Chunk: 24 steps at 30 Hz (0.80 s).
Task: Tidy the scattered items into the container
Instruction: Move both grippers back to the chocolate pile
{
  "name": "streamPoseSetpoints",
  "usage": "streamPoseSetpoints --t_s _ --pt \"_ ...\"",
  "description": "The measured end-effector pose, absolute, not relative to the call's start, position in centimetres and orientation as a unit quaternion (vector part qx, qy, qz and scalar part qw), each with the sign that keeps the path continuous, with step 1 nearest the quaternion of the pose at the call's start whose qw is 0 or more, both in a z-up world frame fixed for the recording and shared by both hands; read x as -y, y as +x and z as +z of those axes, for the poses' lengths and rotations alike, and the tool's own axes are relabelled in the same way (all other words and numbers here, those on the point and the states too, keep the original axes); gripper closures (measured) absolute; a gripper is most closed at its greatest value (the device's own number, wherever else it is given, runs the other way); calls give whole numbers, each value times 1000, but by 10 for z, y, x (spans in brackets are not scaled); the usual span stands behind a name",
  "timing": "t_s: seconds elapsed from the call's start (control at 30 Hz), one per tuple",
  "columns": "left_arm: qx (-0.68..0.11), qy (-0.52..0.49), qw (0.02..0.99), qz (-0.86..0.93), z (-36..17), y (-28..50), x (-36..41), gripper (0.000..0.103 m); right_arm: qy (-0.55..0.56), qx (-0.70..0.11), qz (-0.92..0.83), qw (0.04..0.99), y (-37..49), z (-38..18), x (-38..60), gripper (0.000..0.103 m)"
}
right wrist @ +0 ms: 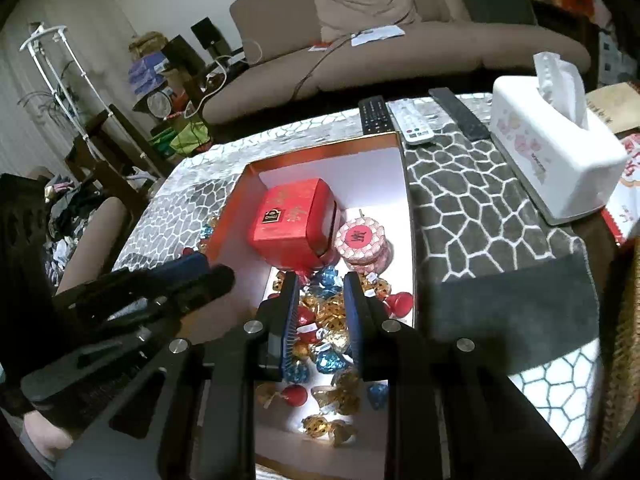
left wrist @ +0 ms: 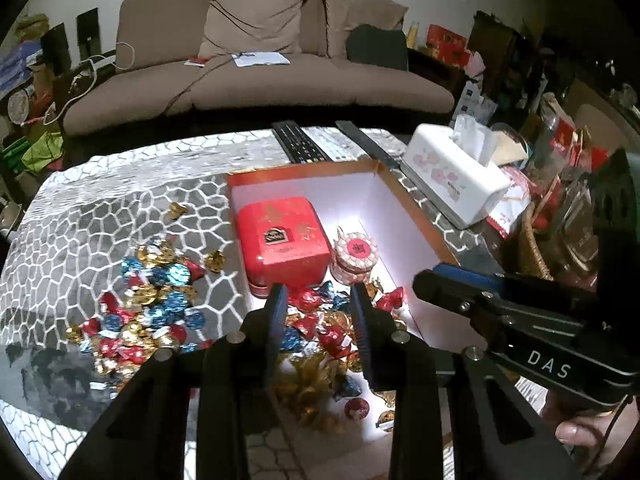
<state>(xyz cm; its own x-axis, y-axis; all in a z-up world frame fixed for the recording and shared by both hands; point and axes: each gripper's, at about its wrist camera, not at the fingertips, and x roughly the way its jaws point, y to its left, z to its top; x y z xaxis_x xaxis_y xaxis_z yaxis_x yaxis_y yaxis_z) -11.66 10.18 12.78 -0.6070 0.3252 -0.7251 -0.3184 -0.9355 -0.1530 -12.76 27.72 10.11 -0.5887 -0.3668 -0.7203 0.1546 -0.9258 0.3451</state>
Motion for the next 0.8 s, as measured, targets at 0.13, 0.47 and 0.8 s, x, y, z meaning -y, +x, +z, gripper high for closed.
streamPoseSetpoints --t_s 0.13,0.47,0.8 --pt "14 -389 163 907 141 -104 -70 63 422 118 -886 153 -116 111 -270 80" --pt "52 -389 64 917 133 -74 66 51 402 77 -891 199 -79 136 -209 79" --pt "46 -411 43 910 103 -64 117 51 387 34 -885 257 -51 136 -111 79"
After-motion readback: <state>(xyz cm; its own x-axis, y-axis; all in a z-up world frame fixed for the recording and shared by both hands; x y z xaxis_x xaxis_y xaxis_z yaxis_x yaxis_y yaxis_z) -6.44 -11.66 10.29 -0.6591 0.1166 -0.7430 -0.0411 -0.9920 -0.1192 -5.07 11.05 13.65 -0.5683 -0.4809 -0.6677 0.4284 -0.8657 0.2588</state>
